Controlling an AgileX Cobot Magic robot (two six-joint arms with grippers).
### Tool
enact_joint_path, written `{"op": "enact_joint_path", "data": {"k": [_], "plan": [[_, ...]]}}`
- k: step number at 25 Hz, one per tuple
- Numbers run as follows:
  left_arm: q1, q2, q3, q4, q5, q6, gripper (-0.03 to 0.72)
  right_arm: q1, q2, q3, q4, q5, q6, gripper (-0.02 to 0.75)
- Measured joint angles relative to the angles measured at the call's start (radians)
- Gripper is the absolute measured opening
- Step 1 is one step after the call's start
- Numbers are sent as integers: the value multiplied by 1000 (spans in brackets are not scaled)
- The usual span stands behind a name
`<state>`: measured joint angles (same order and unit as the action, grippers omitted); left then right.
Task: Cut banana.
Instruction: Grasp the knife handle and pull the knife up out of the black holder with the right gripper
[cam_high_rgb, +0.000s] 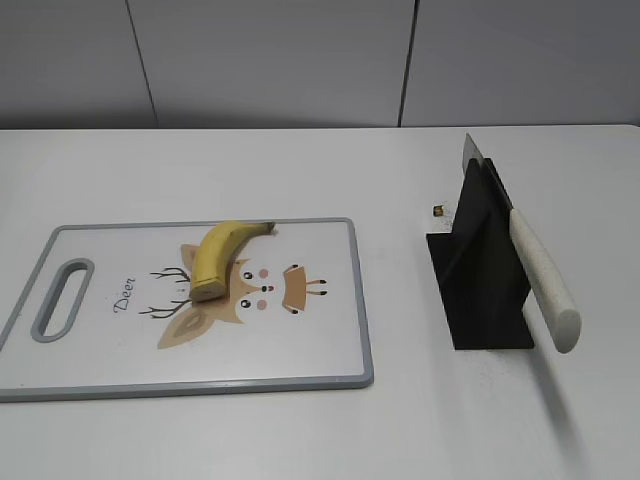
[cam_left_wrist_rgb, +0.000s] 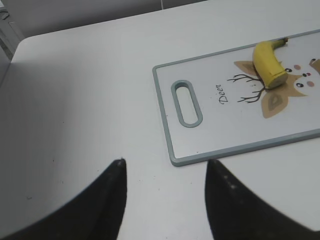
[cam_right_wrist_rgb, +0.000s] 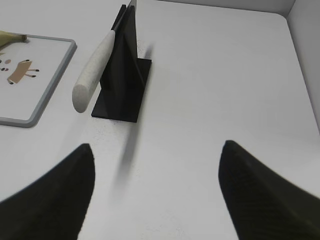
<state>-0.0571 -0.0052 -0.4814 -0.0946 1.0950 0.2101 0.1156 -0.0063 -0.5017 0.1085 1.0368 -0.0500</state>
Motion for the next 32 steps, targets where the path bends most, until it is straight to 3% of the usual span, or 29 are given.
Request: {"op": "enact_joint_path", "data": {"k": [32], "plan": [[0,0,0,0,0,0,492,0,0,0,1,0,0,582]]}}
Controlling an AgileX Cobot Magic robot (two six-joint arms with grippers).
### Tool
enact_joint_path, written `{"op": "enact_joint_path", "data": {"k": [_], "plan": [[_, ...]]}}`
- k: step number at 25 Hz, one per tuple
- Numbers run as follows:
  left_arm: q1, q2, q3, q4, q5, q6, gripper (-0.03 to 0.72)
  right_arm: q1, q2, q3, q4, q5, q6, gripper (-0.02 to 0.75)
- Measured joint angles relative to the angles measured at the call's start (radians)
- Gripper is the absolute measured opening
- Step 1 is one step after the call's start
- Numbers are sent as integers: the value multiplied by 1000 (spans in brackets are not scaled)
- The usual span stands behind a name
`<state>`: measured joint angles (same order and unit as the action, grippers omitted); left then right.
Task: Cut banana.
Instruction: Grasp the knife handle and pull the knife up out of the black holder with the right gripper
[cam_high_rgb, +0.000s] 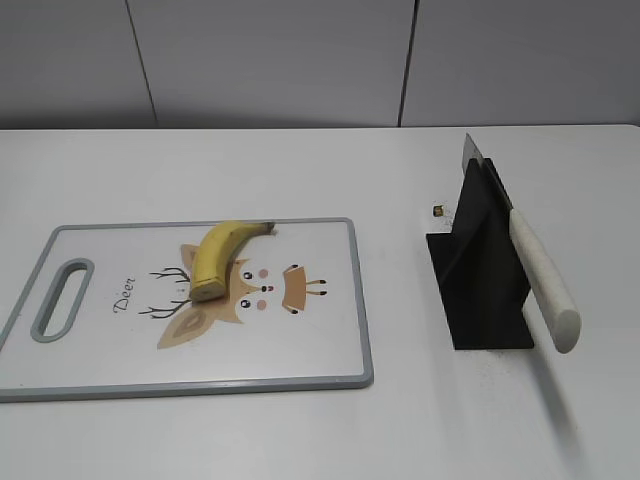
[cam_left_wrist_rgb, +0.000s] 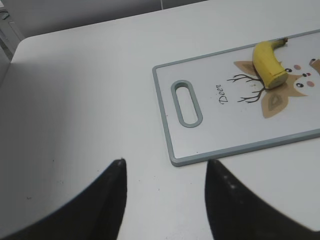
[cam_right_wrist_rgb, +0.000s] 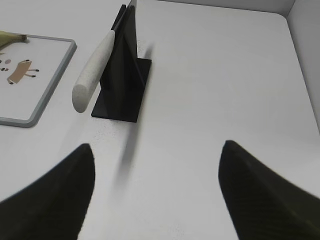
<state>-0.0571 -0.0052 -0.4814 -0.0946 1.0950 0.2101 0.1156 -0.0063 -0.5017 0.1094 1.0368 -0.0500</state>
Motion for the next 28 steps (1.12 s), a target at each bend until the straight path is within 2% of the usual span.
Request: {"op": "enact_joint_path", "data": {"k": [6,10,28], "plan": [[0,0,0,0,0,0,492,0,0,0,0,0,1,582],[0,0,0,0,0,0,492,0,5,-1,0,16,69,582],[0,0,0,0,0,0,492,0,461,-222,-8,131,96,582]]}}
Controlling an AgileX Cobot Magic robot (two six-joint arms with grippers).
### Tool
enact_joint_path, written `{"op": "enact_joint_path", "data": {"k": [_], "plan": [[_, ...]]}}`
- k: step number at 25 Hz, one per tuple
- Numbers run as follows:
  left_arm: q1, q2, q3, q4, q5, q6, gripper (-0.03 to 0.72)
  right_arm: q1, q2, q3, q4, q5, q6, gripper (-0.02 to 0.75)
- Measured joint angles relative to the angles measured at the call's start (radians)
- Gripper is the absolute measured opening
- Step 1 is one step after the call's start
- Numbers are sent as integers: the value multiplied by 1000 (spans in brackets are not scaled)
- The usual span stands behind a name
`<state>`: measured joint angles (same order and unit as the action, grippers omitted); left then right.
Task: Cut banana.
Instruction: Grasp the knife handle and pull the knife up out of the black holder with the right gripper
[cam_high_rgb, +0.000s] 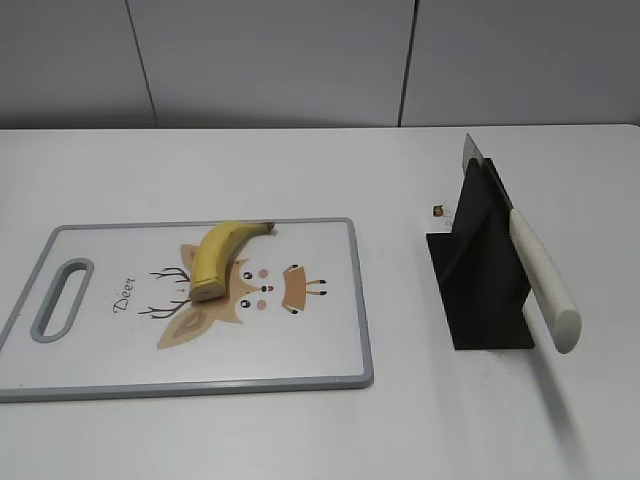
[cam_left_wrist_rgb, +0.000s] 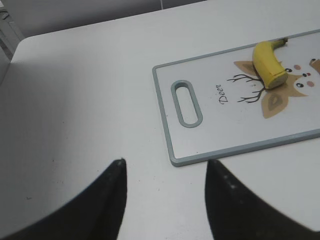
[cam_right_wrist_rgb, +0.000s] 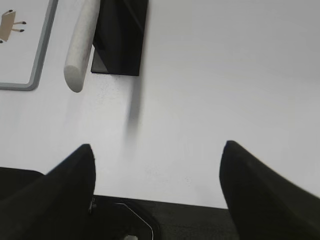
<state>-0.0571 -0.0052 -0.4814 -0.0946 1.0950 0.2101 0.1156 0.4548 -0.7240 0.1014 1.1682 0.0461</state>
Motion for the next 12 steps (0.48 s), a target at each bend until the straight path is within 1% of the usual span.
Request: {"op": "enact_joint_path", "data": {"k": [4,7,10,12], "plan": [[0,0,0,0,0,0,492,0,90,-34,1,2,1,582],[0,0,0,0,0,0,492,15,156,-41,13,1,43,582],[0,0,0,0,0,0,492,64,215,-42,14,-5,108,582],[0,0,0,0,0,0,492,116,245,-44,6,-8,137,582]]}}
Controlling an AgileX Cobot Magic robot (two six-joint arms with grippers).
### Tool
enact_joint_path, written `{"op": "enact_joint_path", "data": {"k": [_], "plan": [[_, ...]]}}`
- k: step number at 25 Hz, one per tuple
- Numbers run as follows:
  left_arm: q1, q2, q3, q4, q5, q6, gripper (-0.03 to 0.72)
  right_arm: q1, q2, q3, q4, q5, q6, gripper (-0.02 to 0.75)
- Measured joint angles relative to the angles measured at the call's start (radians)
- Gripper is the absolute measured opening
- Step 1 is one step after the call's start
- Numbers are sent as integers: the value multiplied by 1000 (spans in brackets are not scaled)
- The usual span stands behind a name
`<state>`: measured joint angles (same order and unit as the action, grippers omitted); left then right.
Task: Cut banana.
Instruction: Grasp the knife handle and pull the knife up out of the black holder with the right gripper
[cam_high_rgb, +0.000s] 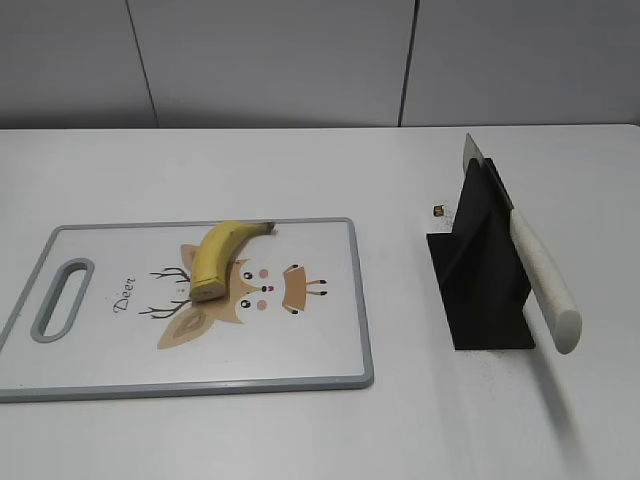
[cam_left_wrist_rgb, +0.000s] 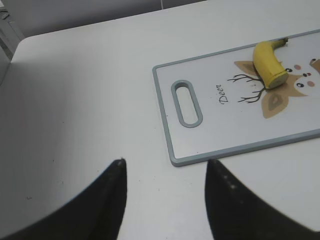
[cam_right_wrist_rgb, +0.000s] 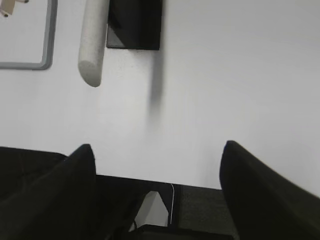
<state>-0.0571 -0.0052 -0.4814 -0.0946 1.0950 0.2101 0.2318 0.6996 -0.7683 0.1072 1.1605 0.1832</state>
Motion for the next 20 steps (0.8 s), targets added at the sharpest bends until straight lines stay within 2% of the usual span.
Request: {"op": "enact_joint_path", "data": {"k": [7,20], "plan": [[0,0,0,0,0,0,492,207,111,-52,-101,1,70,589],[0,0,0,0,0,0,492,220,416,-239,-72,10,79,592]]}}
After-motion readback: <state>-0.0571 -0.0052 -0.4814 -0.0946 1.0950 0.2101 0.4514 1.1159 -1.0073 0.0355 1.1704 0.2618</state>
